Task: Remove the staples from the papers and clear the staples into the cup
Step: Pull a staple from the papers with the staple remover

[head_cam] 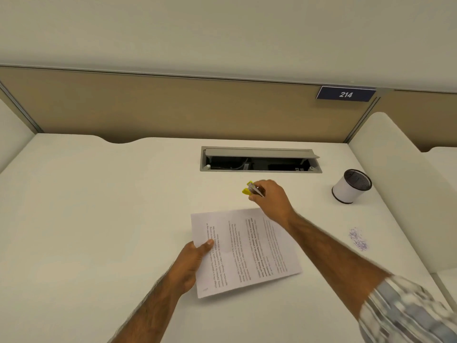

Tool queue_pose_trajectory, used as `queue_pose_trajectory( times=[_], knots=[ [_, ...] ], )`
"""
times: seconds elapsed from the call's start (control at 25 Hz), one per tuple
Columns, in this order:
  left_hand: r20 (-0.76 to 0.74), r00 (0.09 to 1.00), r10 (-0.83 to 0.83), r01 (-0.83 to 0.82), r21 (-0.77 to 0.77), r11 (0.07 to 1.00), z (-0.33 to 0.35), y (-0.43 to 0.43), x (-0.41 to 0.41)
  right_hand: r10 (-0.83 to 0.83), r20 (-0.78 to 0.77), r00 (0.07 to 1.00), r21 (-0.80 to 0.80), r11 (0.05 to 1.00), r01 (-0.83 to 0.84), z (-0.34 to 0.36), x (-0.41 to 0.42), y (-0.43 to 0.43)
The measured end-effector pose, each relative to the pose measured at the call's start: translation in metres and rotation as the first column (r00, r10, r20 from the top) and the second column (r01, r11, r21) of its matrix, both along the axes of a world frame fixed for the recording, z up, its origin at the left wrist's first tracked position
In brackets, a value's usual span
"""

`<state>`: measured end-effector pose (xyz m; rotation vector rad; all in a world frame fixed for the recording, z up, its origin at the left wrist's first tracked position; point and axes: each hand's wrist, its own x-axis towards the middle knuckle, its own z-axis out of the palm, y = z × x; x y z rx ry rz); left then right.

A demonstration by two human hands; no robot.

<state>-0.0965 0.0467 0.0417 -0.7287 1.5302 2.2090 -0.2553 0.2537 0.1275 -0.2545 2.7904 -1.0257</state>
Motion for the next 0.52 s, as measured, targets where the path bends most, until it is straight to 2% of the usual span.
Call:
queue_pose_trajectory(
  times=[0.08, 0.2, 0.36, 0.52],
  knots=[
    [0.018, 1.0, -0.016, 0.016, -0.021, 1.0, -0.004, 0.0, -0.008, 0.065, -0.037, 0.997, 0.205, 0.977, -0.056, -0.024, -0.045, -0.005],
    [0.03, 0.999, -0.032, 0.033, -0.032, 0.999, -0.009, -0.002, -0.017, 0.125, -0.025, 0.992, 0.366, 0.924, -0.108, -0.054, -0.088, -0.014],
    [0.053, 0.998, -0.03, 0.033, -0.039, 0.999, -0.016, -0.005, -0.026, 0.202, 0.004, 0.979, 0.476, 0.861, -0.18, -0.085, -0.118, -0.022],
    [0.06, 0.997, -0.042, 0.044, -0.027, 0.999, -0.016, -0.008, -0.031, 0.246, 0.011, 0.969, 0.489, 0.844, -0.22, -0.095, -0.129, -0.025]
  ],
)
